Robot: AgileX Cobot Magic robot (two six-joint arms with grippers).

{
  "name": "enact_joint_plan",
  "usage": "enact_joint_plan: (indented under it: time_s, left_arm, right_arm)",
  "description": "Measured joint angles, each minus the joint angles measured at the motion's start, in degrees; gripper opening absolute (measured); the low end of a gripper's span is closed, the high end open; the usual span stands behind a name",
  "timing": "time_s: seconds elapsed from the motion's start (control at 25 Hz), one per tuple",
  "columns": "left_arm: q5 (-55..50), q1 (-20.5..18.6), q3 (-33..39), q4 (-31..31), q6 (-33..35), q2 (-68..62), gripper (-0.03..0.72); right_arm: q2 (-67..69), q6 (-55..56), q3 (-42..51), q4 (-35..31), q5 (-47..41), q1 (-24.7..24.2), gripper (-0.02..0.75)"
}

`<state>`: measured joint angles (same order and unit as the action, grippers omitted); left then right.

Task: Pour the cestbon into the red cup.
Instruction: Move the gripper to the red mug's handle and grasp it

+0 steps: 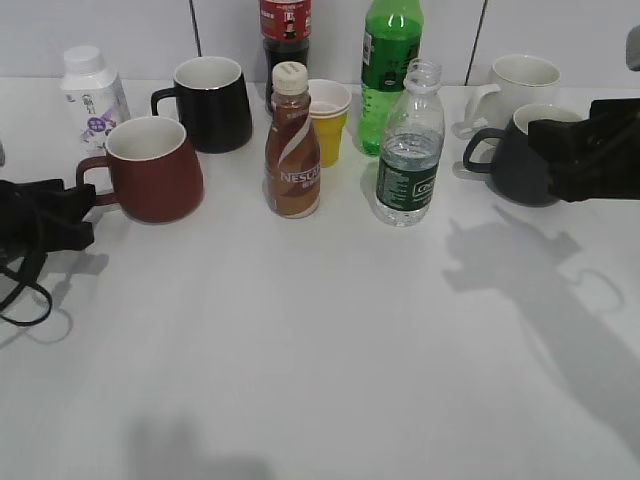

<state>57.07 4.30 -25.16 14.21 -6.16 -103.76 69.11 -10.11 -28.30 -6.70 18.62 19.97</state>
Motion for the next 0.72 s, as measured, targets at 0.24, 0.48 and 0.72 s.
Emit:
enact_joint_plan:
  time_s: [0.24,0.48,0.72]
  left_arm:
    - [0.83,0.00,-2.50,-0.05,0.11,-2.81,0.321]
    - [0.77,0.00,-4.90,-0.05,0.11,-4.29,0.321]
    - [0.77,0.00,-7.68,-0.05,0.11,-7.08,0.321]
  right_arm:
    - [0.00,0.00,0.00,0.00,0.00,0.00,0.467]
    - [0.00,0.02,0.00,0.19,-0.13,0.00,0.467]
    - [0.00,0.02,0.00,0.33,-0.13,0.00,0.467]
